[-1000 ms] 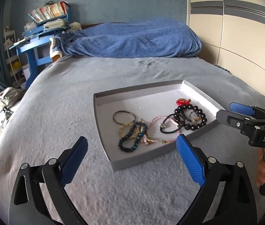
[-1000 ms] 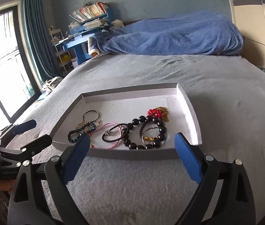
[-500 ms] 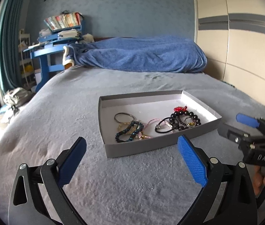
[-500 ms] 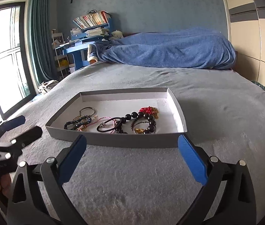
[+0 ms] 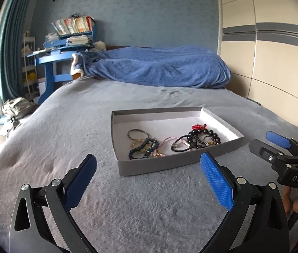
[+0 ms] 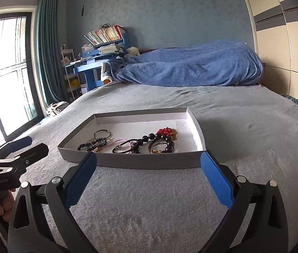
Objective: Organize jewelry
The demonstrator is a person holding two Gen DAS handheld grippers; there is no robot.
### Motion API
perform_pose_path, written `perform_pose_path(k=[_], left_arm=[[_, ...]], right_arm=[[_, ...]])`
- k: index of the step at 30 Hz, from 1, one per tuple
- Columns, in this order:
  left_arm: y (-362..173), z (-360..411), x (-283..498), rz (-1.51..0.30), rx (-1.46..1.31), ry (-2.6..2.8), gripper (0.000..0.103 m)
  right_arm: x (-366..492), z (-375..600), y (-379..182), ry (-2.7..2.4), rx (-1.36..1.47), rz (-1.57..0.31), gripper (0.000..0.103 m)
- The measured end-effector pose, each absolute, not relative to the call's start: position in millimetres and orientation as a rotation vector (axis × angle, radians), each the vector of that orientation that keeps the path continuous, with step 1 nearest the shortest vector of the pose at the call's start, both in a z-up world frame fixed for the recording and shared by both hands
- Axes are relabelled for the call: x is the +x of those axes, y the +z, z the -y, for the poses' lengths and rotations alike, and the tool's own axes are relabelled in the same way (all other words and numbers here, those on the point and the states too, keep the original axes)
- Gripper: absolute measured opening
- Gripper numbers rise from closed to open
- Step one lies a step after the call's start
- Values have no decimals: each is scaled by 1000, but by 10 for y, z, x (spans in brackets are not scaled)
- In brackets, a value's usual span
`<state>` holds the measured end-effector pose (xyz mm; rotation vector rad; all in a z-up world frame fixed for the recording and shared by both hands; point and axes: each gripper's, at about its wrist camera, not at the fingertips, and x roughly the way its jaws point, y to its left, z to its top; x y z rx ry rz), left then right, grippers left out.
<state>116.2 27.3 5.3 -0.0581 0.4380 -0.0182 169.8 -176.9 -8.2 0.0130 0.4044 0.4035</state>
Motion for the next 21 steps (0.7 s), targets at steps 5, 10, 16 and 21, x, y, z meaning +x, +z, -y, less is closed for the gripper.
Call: perform_pose_path(k=[5,10,16,21], left_arm=[[54,-233,1170,-441,-40,-21,98],[46,-224,1191,-449,-38,-20,98],[35,-216,1210,-455,-34,-21,98],[39,-216,1207,-453,-35,-21,98]], right_arm=[[1692,1751,-83,409,4,-407,97],[1697,1736,-82,411,3,-411,97],[1701,1729,-85,412,2,-411,97],[1700,1724,-90,412,1,-411,97]])
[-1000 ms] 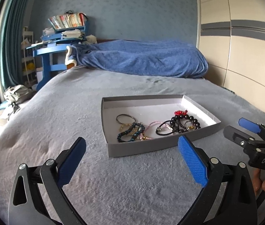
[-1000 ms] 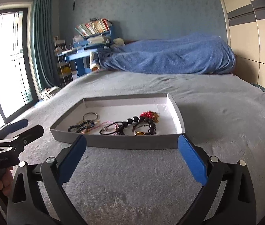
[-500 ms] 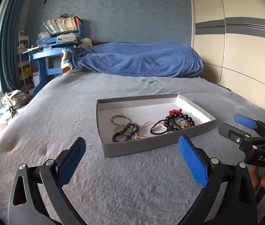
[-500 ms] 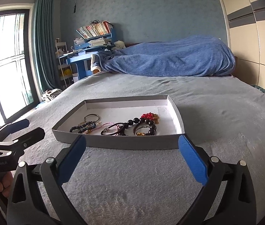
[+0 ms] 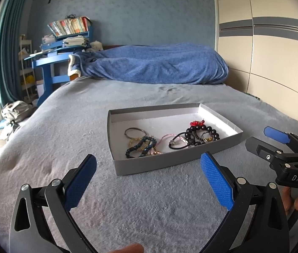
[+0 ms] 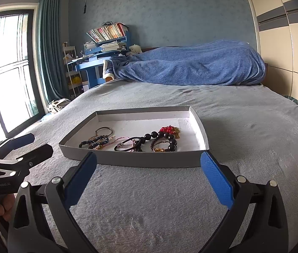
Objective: Organize jewelry
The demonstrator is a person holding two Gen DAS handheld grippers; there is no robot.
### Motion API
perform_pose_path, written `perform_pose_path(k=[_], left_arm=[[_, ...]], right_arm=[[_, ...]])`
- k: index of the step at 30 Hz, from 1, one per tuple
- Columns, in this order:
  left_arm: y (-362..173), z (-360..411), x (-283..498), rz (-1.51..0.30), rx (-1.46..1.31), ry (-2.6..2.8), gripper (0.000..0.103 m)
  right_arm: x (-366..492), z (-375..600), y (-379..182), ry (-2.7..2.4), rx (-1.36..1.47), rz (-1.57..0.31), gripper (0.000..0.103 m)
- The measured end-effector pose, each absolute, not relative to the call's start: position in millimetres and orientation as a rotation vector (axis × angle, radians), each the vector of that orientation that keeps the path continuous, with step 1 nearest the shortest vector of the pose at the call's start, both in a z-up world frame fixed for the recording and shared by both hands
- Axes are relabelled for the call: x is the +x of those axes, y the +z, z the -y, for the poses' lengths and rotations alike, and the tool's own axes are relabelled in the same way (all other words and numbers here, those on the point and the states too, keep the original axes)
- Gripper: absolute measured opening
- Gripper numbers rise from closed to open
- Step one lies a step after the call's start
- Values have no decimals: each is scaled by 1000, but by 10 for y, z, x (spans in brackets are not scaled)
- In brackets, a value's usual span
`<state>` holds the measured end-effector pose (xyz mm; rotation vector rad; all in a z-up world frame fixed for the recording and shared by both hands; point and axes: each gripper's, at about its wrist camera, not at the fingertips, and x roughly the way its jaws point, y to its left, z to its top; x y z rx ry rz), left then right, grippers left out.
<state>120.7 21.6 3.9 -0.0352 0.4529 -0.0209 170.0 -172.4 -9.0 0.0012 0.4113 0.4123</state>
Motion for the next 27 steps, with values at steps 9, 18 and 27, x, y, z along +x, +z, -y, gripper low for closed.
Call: perform_pose_path(k=[9,18,27], left_arm=[[10,-229,1228,-457,-40,-22,98],[-8,-231,1235,-464,-35,-21,98],[-18,-244,1228,-469,-32,-21,98]], right_arm=[[1704,1715,-99,414,0,-414,97],[1710,1710,-107,415,0,-416,97],[1713,1700,-129,417,0,-418,97]])
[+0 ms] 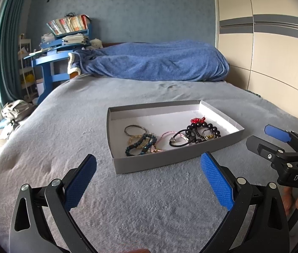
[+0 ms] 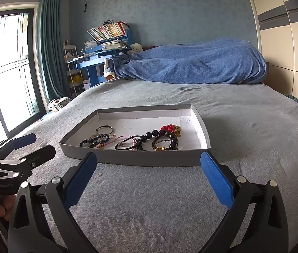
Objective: Organize jewelry
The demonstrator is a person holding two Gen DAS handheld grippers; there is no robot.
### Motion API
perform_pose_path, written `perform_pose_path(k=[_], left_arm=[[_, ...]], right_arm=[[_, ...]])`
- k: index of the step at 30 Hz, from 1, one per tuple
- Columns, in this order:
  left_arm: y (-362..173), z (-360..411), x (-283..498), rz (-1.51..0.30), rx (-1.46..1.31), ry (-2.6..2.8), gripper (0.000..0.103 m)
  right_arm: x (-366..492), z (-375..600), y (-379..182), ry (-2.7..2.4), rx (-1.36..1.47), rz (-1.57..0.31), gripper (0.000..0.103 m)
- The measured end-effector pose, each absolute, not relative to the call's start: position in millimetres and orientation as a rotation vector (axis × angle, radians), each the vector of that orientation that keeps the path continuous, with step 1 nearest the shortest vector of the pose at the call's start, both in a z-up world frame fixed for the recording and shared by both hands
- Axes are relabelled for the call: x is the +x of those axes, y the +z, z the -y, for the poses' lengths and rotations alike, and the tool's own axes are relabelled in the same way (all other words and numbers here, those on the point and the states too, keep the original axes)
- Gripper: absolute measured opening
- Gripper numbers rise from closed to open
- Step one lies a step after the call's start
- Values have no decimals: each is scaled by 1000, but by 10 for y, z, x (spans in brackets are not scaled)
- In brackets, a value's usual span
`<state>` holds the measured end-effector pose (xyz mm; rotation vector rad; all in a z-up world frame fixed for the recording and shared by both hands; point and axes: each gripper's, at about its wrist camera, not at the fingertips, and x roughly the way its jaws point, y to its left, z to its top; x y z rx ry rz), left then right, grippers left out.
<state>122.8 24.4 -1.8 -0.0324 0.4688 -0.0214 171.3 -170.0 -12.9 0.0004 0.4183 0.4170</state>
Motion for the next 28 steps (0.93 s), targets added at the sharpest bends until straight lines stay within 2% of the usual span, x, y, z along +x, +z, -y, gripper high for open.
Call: perform_pose_path(k=[28], left_arm=[[-29,-246,1228,-481,-31,-20,98]], right_arm=[[1716,1699,-117,417,0,-420,97]])
